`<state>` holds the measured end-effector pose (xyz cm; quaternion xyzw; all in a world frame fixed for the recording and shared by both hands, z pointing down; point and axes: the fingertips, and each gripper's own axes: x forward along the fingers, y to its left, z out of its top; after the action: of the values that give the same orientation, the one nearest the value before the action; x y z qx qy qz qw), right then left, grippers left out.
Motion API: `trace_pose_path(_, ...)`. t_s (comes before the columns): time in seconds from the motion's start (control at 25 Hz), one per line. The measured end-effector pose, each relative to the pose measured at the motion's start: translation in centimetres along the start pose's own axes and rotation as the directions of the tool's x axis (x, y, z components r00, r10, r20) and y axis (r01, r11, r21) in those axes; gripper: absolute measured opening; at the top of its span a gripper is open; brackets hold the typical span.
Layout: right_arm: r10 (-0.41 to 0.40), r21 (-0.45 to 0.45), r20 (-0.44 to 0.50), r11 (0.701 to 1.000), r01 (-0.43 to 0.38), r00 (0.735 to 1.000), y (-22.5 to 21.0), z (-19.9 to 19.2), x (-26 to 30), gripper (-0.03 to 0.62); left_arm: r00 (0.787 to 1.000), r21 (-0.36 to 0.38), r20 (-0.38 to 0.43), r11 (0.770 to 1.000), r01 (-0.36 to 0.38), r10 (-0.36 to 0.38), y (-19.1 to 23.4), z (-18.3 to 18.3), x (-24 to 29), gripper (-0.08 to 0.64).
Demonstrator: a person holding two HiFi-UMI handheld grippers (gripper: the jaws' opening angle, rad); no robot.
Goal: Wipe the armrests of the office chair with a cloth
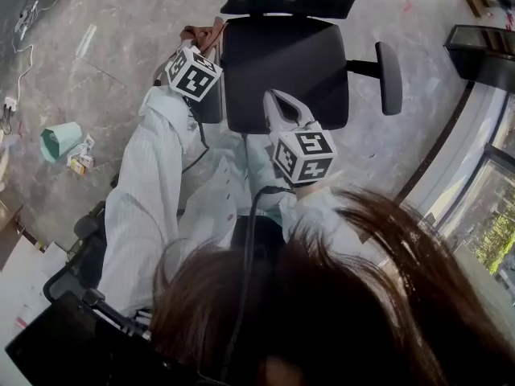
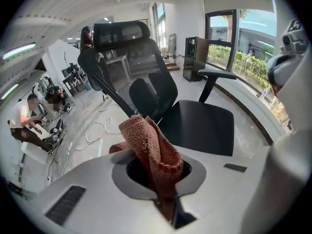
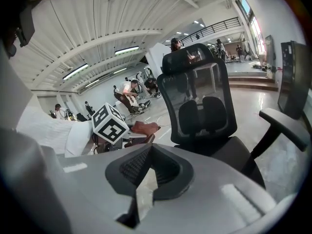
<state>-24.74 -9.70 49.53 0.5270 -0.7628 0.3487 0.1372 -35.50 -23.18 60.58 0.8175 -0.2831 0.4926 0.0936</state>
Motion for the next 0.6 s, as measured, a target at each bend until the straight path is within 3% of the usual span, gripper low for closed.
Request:
trace_pose_path(0.24, -0.010, 0.005, 0.006, 1.000, 0.010, 1.000, -0.4, 0.2, -0.3, 0.000, 1.000, -0.023, -0.005, 1.000, 0.003, -0.003, -0.4, 0.4, -0.1, 0.037)
trace_pose_path(0.44, -0.004, 0.013, 0.020, 1.000, 0.004, 1.000, 0.1, 0.8, -0.4, 0.000, 1.000, -0.053, -0.001, 0.998, 0.017, -0.017, -3.6, -1.6, -2.8, 0.037)
trace_pose_path(0.6, -0.001, 0.019, 0.030, 1.000, 0.000, 1.000, 0.2, 1.3, -1.0, 0.000, 1.000, -0.009, -0.011, 1.000, 0.029, -0.029, -7.9, -3.5, -5.3, 0.037)
